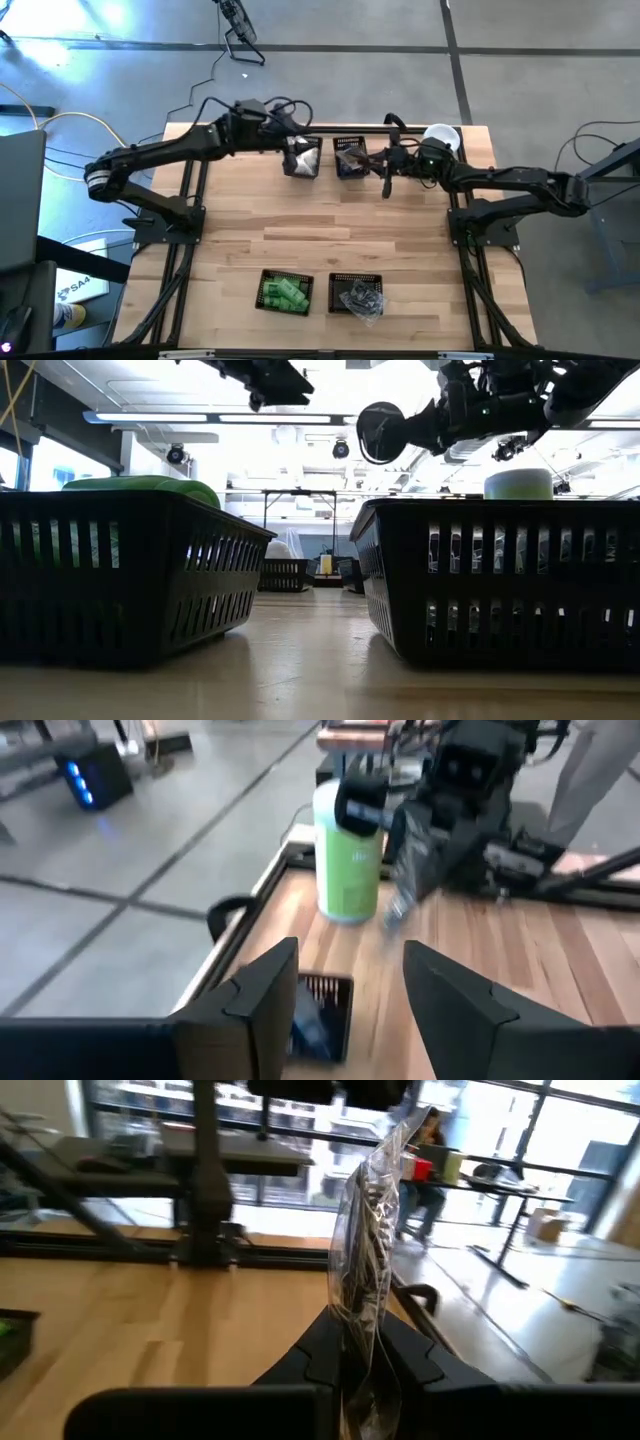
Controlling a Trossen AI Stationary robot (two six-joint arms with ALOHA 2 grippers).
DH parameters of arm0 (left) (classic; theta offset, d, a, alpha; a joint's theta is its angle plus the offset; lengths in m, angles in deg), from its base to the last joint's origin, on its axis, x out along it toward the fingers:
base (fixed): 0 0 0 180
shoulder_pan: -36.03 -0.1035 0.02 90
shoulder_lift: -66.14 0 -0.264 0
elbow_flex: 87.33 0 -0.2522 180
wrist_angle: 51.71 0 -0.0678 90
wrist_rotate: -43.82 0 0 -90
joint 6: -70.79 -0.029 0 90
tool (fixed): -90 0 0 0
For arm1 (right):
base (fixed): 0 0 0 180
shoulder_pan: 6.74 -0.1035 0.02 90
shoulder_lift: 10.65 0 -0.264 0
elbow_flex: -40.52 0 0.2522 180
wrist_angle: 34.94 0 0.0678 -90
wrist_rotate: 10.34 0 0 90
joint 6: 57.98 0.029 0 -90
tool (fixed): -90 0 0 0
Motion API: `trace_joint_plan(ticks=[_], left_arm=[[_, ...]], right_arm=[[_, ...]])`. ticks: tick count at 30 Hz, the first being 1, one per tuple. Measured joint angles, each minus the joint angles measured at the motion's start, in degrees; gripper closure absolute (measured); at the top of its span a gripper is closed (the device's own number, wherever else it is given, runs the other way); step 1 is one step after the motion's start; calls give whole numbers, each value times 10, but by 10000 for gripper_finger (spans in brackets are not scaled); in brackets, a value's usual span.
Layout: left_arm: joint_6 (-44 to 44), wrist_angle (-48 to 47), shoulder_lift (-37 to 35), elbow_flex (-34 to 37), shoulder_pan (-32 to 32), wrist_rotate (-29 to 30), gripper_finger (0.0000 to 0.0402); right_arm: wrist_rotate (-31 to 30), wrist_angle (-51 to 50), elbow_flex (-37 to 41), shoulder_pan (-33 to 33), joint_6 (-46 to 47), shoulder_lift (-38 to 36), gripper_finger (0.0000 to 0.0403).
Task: Pick & Place Travel size toiletries
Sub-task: Put the black hairbrush into the bottom right black bin
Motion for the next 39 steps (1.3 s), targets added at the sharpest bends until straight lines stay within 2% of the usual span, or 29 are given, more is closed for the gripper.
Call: trace_joint_plan(ticks=[4, 8, 11, 14, 16, 19, 26, 32, 39], left_arm=[[6, -47, -3, 0, 10, 5, 245], [-5, -66, 1, 2, 30, 4, 299], [-15, -33, 1, 26, 46, 4, 352], [-15, 34, -13, 70, 63, 3, 393], [-13, 75, -23, 97, 74, 2, 391], [-3, 84, -37, 126, 84, 2, 389], [-3, 112, -102, 183, 102, 22, 399], [-2, 154, -190, 263, 125, 50, 401], [46, 157, -262, 327, 130, 62, 401]], right_arm=[[-80, -36, 0, -25, 9, -21, 378], [-154, -95, -11, -74, 10, -41, 378], [-218, -149, -36, -117, 10, -42, 378], [-251, -192, -58, -152, 10, -42, 378], [-265, -212, -71, -176, 18, -42, 378], [-302, -246, -88, -214, 41, -42, 378], [-410, -398, -151, -319, 123, -30, 378], [-400, -469, -188, -396, 205, -8, 378], [-284, -478, -193, -447, 272, 46, 378]])
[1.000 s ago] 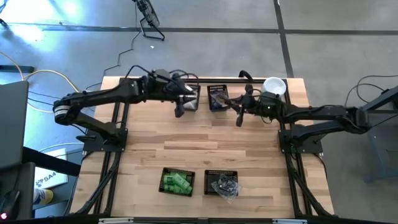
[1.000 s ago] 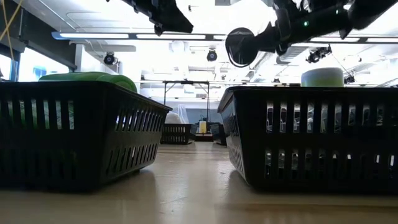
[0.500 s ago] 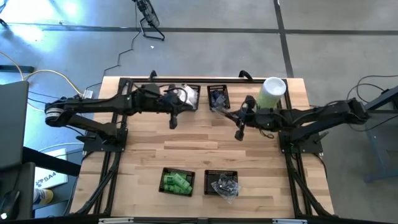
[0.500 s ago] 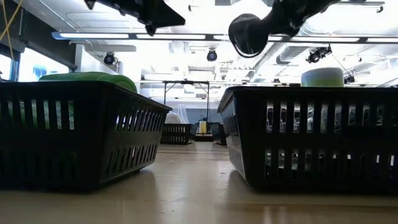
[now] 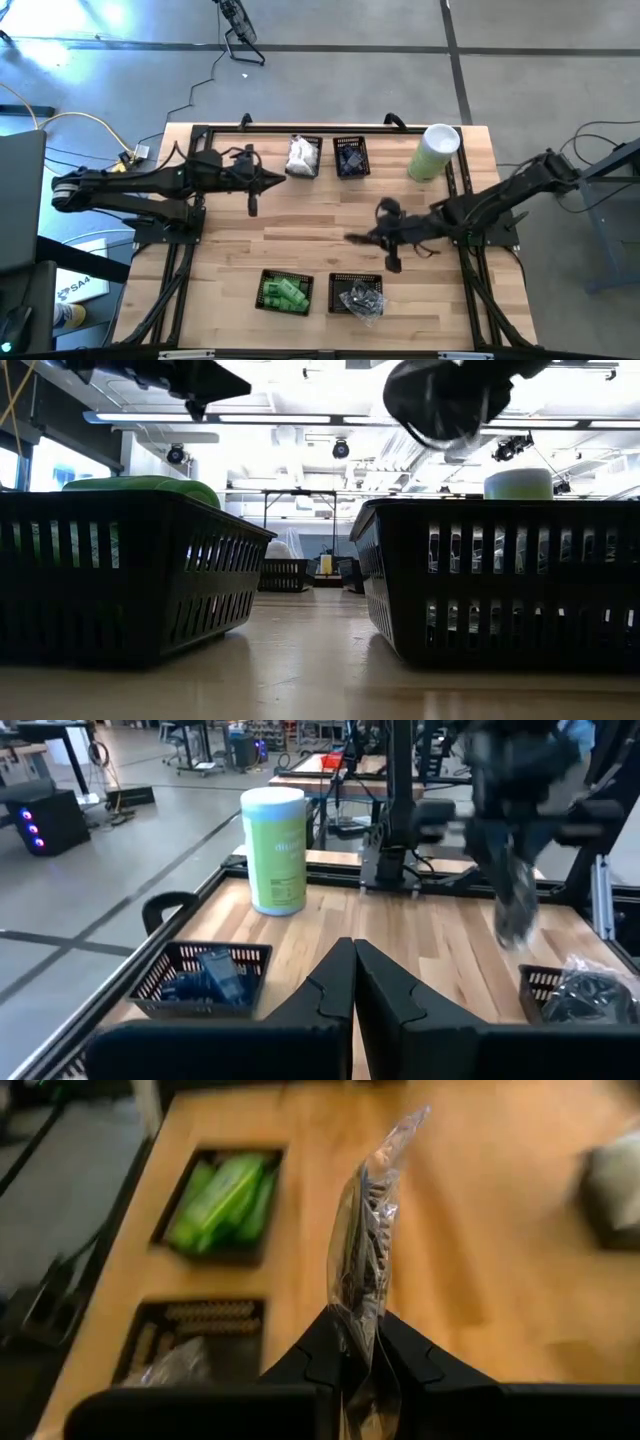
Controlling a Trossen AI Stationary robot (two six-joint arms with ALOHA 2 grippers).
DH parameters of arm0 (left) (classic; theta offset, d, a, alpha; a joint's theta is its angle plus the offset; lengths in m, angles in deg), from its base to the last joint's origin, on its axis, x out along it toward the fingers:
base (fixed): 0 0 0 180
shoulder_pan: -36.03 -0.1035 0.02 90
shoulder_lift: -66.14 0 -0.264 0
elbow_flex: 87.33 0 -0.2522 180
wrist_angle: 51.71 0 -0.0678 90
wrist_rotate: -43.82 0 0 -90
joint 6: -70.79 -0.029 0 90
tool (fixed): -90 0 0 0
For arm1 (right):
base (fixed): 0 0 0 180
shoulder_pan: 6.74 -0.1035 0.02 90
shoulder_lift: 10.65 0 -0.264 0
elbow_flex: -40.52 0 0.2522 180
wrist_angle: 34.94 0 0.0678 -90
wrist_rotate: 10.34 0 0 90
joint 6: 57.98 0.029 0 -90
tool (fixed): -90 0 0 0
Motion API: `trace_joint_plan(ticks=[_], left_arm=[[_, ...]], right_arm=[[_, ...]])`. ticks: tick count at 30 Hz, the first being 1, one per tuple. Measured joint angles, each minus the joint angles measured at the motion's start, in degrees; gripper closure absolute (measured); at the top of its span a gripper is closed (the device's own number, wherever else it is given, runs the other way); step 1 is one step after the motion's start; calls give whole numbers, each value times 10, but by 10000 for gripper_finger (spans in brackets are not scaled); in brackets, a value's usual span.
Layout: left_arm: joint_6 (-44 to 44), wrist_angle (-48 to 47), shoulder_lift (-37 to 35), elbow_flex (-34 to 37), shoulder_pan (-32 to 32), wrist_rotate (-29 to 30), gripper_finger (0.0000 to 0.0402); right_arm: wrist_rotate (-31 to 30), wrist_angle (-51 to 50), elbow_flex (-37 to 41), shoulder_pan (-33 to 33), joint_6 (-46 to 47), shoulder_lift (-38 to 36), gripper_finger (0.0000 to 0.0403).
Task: Pick & Place Travel size toiletries
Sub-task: Put the black hairbrush into the bottom right black bin, then return to Home Position
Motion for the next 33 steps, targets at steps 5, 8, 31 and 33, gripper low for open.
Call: trace_joint_plan(ticks=[5, 8, 31, 33], left_arm=[[2, -4, -14, 12, 0, 1, 401], [1, 0, -14, 12, 0, 2, 401], [17, -2, -14, 12, 0, 0, 401], [17, -3, -14, 12, 0, 0, 401]], right_arm=[[90, 19, 0, -19, 15, 71, 378], [156, 55, 0, -31, 18, 110, 378], [152, 118, 0, -58, 37, 182, 270], [152, 119, 0, -58, 31, 182, 253]])
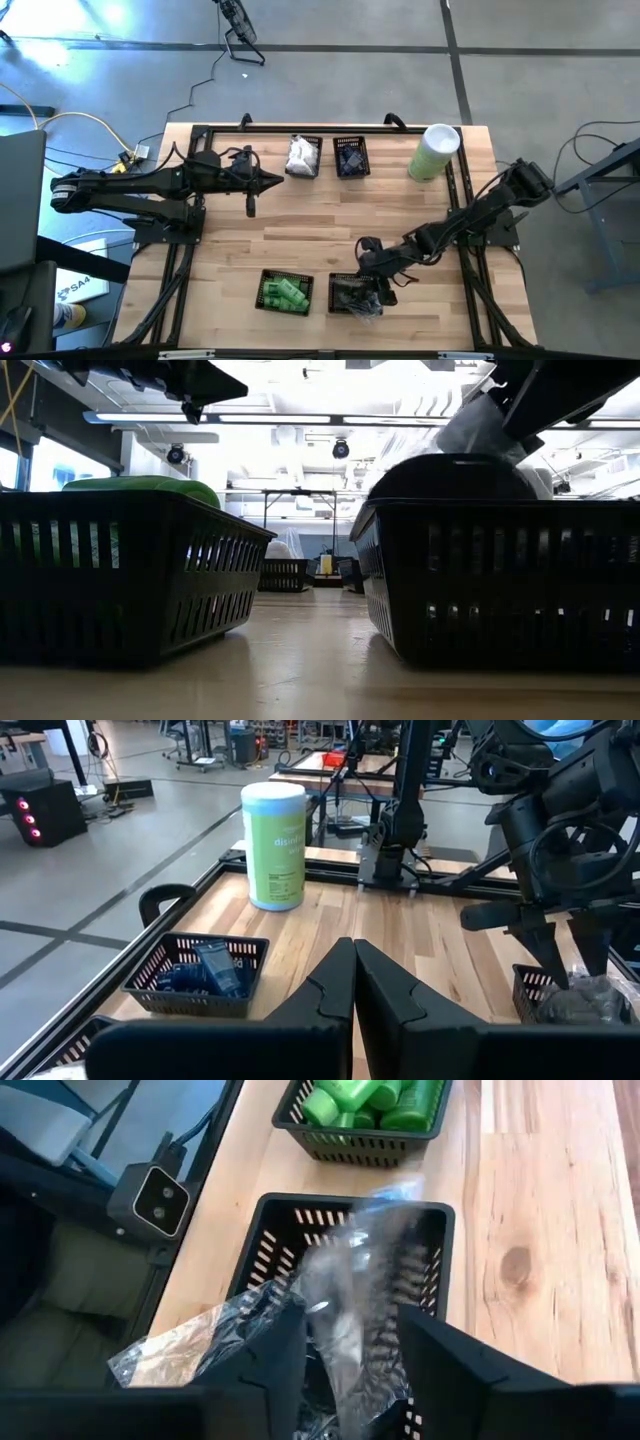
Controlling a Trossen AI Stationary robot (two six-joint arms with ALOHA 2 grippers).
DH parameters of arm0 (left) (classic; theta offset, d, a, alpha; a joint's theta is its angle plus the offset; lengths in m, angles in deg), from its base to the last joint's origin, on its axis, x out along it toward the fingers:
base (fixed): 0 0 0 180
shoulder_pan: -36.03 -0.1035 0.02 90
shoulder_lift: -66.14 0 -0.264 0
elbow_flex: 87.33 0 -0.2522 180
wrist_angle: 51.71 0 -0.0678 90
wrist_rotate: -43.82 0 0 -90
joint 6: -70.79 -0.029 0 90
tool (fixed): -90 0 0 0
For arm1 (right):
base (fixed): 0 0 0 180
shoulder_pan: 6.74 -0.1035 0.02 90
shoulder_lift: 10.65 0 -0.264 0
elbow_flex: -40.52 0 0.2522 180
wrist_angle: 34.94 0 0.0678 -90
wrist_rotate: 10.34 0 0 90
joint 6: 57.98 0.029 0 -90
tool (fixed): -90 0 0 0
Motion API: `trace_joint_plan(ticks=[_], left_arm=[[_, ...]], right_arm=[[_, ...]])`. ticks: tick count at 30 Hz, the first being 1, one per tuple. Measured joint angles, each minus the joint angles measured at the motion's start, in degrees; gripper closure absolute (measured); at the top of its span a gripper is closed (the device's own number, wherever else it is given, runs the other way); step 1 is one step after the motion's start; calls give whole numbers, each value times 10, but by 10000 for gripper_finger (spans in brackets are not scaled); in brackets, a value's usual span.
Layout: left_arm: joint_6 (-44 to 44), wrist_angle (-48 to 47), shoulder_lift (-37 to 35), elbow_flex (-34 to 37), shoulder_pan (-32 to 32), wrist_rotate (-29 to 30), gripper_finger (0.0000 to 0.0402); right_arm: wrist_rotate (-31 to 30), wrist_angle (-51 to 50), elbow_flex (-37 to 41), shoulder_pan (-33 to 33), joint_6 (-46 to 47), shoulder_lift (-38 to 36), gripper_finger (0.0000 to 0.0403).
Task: Pick & Place Travel size toiletries
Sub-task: Return to Home Position
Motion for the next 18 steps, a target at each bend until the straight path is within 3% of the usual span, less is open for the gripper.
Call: trace_joint_plan(ticks=[7, 18], left_arm=[[0, 0, 0, 0, 0, 0, 401], [0, 0, 0, 0, 0, 0, 401]], right_arm=[[58, 20, 0, 2, -5, -6, 237], [60, 16, 0, 35, -34, -93, 321]])
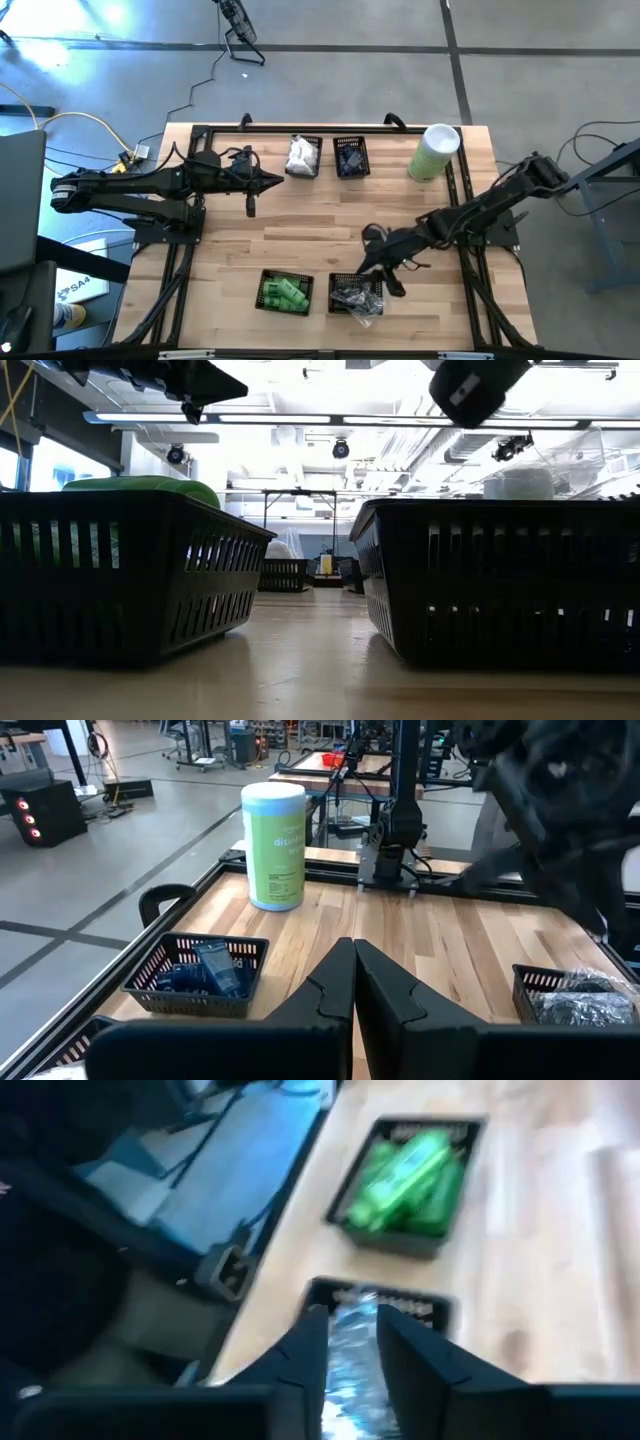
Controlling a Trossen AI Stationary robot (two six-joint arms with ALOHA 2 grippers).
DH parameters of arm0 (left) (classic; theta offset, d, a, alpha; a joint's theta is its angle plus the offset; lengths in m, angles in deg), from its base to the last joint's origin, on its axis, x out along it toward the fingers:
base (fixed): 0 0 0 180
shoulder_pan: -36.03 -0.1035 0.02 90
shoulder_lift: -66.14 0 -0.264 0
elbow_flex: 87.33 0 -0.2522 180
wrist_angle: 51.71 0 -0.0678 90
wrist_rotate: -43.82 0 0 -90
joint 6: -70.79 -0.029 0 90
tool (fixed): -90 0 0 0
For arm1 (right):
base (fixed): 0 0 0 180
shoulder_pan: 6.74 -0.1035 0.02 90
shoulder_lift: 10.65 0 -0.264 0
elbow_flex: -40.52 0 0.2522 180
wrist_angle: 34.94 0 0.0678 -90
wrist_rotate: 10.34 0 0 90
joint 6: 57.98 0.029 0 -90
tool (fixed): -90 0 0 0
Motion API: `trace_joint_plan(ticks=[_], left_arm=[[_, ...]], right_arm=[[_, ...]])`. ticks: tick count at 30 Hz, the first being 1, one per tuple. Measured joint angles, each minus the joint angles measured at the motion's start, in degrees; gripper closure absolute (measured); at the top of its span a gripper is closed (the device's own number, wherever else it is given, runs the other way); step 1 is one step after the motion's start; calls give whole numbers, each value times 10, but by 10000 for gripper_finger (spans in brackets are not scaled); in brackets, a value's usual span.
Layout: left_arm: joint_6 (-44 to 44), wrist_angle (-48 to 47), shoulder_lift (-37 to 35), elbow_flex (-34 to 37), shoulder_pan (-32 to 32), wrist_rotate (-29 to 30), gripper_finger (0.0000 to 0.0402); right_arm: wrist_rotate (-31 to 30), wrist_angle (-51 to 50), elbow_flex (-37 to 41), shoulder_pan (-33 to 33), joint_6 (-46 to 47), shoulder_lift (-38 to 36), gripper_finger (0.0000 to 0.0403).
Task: Pick & Place Travel size toiletries
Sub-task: Return to Home Position
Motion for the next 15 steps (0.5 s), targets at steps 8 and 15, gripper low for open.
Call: trace_joint_plan(ticks=[8, 15], left_arm=[[-1, -14, 0, 0, 0, 0, 401], [-3, -29, 0, 0, 0, 2, 401]], right_arm=[[-133, -10, 0, 45, -116, -68, 393], [-84, -24, 0, 143, -179, -87, 401]])
